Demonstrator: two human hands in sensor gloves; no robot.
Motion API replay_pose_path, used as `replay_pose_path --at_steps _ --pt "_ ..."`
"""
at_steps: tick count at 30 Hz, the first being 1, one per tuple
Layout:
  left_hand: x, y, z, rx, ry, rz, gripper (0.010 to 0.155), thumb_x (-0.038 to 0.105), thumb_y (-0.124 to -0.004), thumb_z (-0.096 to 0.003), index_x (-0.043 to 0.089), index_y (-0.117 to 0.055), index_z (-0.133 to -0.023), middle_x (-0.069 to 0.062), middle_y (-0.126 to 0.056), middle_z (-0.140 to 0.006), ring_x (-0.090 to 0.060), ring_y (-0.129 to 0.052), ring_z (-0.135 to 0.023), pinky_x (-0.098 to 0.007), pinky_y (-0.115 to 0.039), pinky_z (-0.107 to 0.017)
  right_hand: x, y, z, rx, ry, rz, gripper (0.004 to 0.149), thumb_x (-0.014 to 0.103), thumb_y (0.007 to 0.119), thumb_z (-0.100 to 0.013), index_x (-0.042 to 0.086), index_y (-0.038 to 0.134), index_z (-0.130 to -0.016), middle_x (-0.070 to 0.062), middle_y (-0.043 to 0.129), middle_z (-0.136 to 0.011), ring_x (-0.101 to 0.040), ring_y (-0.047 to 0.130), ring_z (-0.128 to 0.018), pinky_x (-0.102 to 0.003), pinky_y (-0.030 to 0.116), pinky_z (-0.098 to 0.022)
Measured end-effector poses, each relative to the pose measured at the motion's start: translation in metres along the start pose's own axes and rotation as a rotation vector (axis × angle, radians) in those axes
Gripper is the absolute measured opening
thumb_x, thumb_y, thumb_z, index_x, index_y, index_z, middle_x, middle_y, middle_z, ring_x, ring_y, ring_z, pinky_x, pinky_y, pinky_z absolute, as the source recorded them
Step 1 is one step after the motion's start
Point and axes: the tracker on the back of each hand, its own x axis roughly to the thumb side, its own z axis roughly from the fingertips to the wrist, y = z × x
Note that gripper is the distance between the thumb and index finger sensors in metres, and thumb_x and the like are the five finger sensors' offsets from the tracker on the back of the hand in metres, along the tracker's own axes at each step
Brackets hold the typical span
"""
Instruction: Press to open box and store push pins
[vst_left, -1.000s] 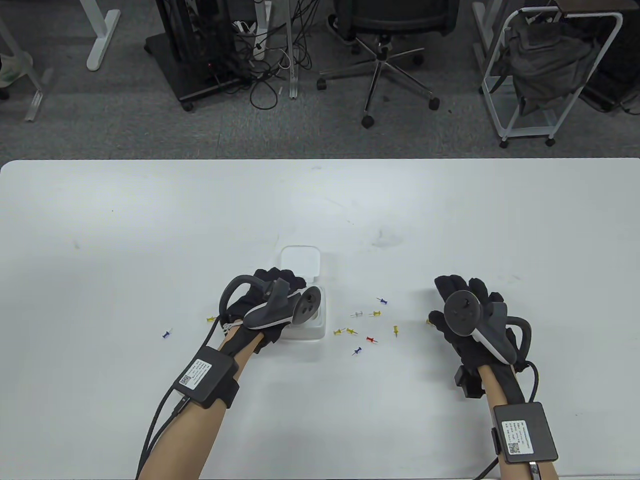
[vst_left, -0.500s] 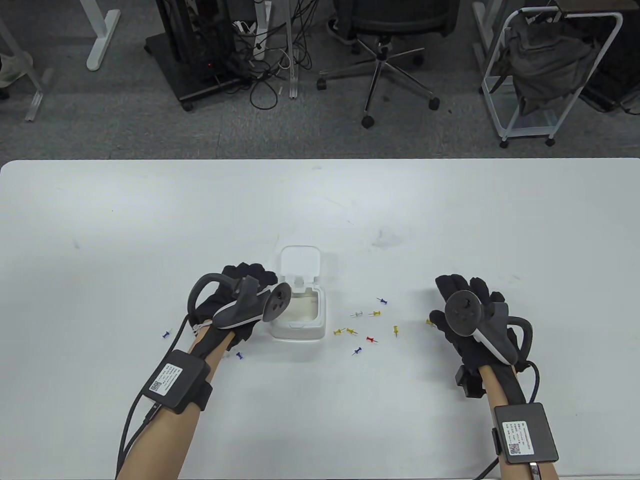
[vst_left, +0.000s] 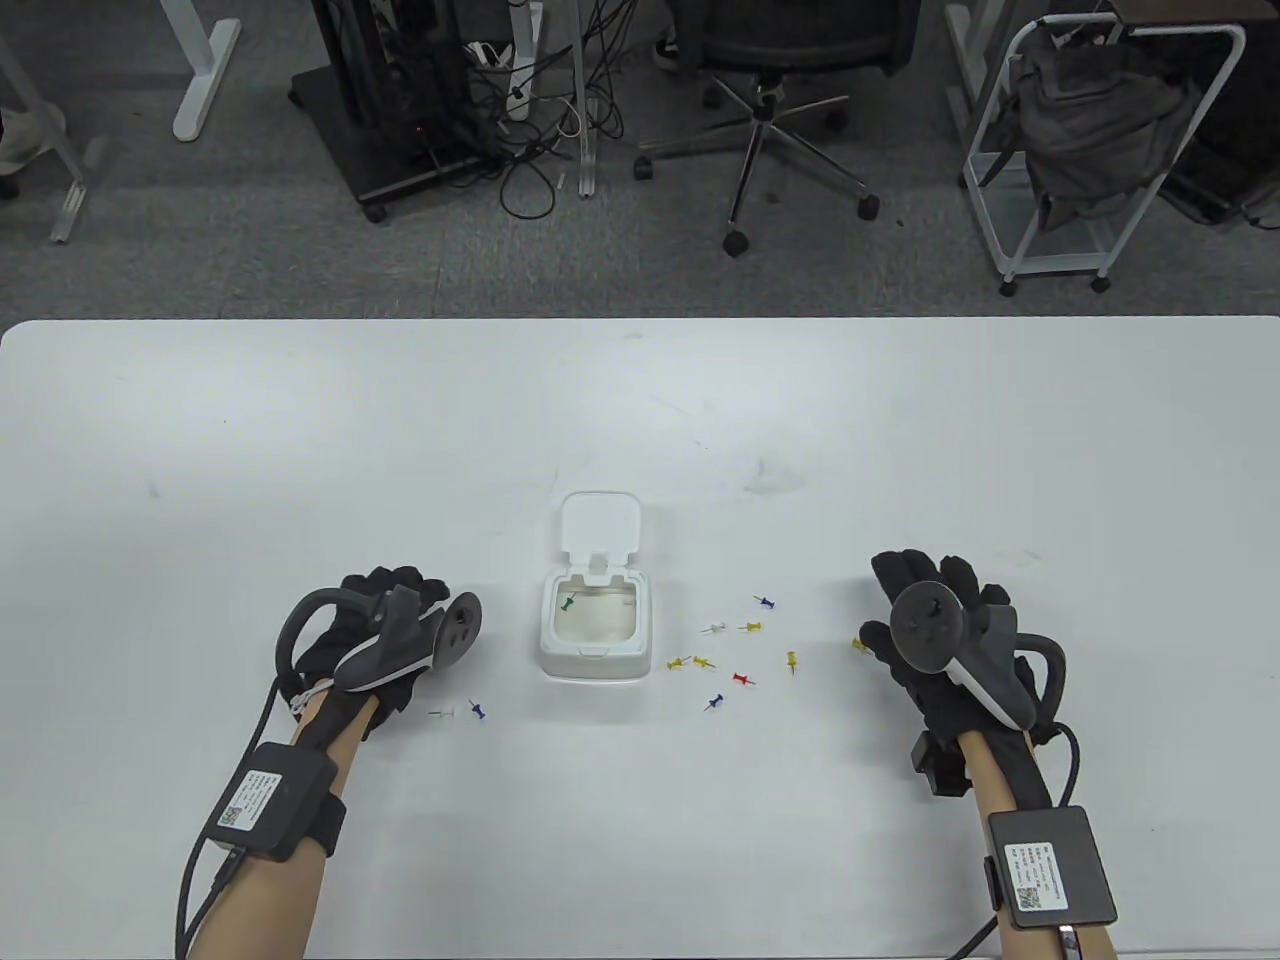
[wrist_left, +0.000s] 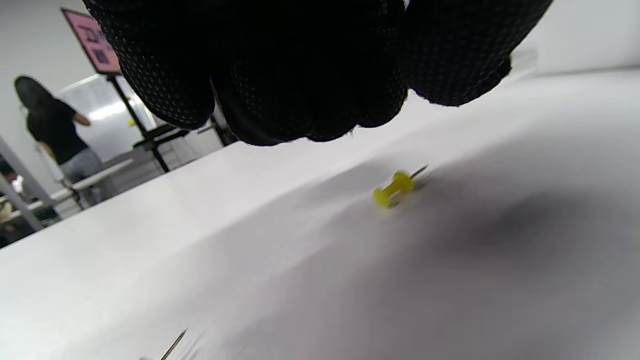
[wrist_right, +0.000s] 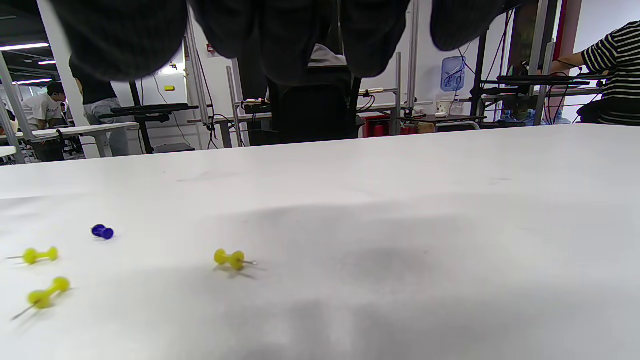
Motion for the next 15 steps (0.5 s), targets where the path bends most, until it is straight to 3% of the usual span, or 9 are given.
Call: replay_pose_path --at_steps 9,15 --pt "0.003 -0.018 -0.001 -0.055 0.005 -0.034 0.042 0.045 -0.078 -0.0483 0.033 -0.083 -0.088 0.009 -0.094 -0.088 -0.015 -0.099 -0.070 -0.047 -0.083 -0.069 0.000 0.000 0.000 0.000 0.001 0.003 0.070 0.052 0.070 -0.041 0.035 0.046 -0.104 0.004 0.055 -0.119 -0.040 0.053 -0.111 -0.068 0.045 -0.077" --pt "0.009 -0.019 -0.001 -0.047 -0.012 -0.094 0.040 0.044 -0.077 -0.0483 0.032 -0.083 -0.085 0.010 -0.096 -0.084 -0.015 -0.100 -0.066 -0.047 -0.085 -0.068 0.000 0.000 0.000 -0.002 -0.001 0.002 0.070 0.052 0.070 -0.041 0.035 0.045 -0.104 0.004 0.055 -0.119 -0.040 0.053 -0.111 -0.068 0.045 -0.077"
